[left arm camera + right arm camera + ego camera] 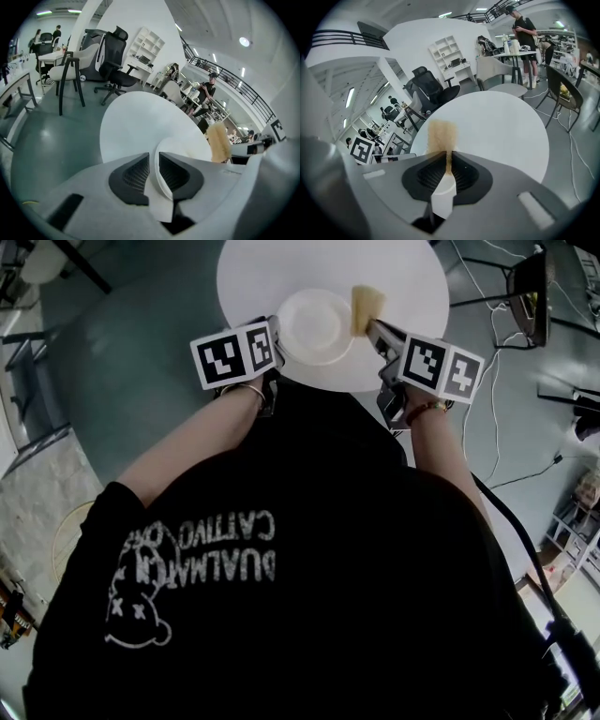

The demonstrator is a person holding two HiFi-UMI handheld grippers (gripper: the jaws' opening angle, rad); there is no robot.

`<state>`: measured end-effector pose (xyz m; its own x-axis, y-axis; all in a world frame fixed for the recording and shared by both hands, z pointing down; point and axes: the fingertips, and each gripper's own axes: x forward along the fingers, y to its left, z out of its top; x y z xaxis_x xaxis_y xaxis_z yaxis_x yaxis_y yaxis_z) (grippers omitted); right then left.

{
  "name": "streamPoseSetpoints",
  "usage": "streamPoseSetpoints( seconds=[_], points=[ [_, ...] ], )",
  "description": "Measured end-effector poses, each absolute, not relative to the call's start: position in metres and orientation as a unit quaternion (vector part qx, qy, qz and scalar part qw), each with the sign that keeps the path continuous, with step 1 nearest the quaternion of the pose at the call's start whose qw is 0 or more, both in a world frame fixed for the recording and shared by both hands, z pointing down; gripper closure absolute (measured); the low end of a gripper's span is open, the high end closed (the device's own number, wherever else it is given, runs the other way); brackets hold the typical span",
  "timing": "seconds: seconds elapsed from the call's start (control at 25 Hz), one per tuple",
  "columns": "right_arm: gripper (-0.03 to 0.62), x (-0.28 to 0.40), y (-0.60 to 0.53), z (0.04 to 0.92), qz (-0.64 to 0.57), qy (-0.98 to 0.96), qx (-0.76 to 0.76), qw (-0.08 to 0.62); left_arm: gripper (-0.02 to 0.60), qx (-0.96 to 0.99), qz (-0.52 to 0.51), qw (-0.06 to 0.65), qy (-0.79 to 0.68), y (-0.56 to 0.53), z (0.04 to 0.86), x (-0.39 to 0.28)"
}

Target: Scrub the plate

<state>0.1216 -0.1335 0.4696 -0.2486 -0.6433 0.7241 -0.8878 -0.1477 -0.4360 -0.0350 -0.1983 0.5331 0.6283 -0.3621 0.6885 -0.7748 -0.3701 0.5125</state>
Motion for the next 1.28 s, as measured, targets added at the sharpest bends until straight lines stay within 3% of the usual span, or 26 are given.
streamPoseSetpoints(
  seconds=[0.16, 0.32, 0.76, 0.92, 1.28],
  points=[
    [0.549, 0.124, -0.137, 0.457, 0.473, -0.649, 0.593, 0.069, 0.581, 0.793, 0.187, 0.425, -0.393, -0.22, 0.521, -0.044],
    [0.549, 0.126, -0.138, 0.448, 0.471, -0.671, 0.573, 0.023, 0.581, 0.789, 0.14, 0.431, -0.415, -0.227, 0.511, -0.054],
    [0.549, 0.169, -0.154, 0.393, 0.388, -0.798, 0.454, 0.076, 0.581, 0.786, -0.02, 0.41, -0.462, -0.196, 0.428, -0.01],
    [0.549, 0.164, -0.143, 0.371, 0.353, -0.822, 0.432, 0.112, 0.581, 0.799, -0.042, 0.384, -0.46, -0.165, 0.393, 0.0],
    [0.548, 0.142, -0.132, 0.3, 0.261, -0.875, 0.395, 0.102, 0.581, 0.84, -0.071, 0.301, -0.446, -0.123, 0.309, 0.021]
  ],
)
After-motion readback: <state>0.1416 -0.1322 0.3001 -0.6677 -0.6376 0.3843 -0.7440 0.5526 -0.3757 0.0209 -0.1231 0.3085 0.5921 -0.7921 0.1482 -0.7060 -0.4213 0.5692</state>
